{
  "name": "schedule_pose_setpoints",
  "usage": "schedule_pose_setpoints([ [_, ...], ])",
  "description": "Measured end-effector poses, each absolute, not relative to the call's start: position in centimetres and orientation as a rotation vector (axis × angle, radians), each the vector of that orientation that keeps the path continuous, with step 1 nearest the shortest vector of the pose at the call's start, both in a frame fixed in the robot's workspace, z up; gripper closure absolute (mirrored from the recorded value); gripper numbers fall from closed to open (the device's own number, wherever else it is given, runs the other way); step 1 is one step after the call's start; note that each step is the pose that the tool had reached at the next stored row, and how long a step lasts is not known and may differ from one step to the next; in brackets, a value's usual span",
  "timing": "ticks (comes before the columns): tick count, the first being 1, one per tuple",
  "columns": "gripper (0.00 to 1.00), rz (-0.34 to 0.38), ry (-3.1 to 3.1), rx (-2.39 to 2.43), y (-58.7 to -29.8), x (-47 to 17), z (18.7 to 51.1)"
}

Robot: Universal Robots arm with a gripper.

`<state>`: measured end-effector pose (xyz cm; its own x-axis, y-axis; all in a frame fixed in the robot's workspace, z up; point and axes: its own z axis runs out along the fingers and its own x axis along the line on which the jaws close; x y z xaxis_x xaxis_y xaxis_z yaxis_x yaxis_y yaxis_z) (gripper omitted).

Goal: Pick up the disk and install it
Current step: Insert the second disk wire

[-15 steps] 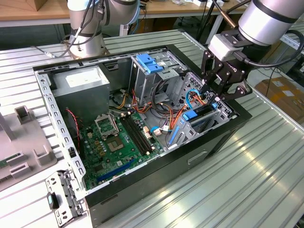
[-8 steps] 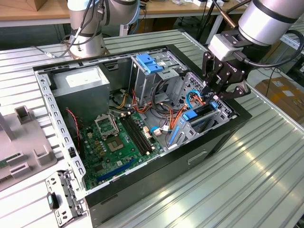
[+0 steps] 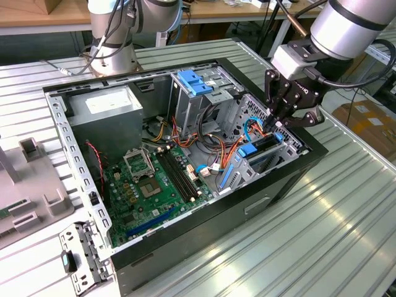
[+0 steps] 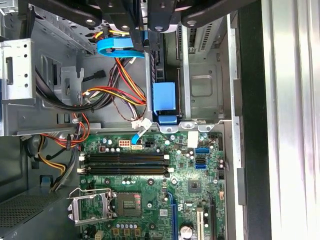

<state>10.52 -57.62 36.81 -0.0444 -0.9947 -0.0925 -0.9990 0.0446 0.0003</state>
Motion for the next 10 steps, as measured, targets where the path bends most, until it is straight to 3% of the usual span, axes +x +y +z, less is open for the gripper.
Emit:
schedule_pose_setpoints([
  [10,0.84,0.134,2.201,-2.11,-58.24,10.31,36.05],
])
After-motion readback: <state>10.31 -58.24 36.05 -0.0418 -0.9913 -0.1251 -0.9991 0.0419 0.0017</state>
